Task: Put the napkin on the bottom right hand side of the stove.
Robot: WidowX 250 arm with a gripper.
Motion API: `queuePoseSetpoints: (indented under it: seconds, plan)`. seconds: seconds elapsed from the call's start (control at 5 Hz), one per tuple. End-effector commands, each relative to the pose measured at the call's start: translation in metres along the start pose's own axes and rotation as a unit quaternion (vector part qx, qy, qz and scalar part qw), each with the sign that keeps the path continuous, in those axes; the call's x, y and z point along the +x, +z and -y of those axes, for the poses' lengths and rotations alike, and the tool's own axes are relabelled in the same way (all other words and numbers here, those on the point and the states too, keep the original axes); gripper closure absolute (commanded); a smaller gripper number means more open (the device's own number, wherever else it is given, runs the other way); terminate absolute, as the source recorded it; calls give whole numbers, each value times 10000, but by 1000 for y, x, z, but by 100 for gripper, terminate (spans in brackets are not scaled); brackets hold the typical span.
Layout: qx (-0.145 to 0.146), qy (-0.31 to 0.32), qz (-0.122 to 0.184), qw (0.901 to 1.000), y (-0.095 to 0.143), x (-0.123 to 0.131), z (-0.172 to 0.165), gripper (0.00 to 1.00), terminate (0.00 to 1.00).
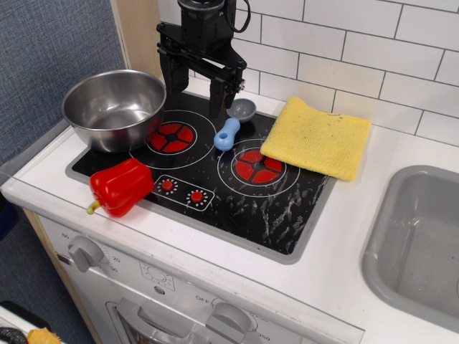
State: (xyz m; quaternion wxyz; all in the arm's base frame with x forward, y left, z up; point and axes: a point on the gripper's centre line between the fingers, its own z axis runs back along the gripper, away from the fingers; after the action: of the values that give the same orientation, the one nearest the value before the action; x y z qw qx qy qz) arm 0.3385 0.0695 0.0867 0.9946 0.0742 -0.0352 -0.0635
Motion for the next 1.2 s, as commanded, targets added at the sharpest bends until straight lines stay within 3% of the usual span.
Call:
queuePoseSetpoints:
  seconds: [0.0,0.4,0.6,0.8,1.0]
  plan:
    - [0,0,0,10000,0,0,0,0,0]
    - [-258,-728,573,9954,17,49,71,0,0]
    - [-420,-808,662,9936,21,74,103,0,0]
    - [-513,-499,582,9957,8,95,112,0,0]
    - [-556,-200,262,9979,-19,96,104,0,0]
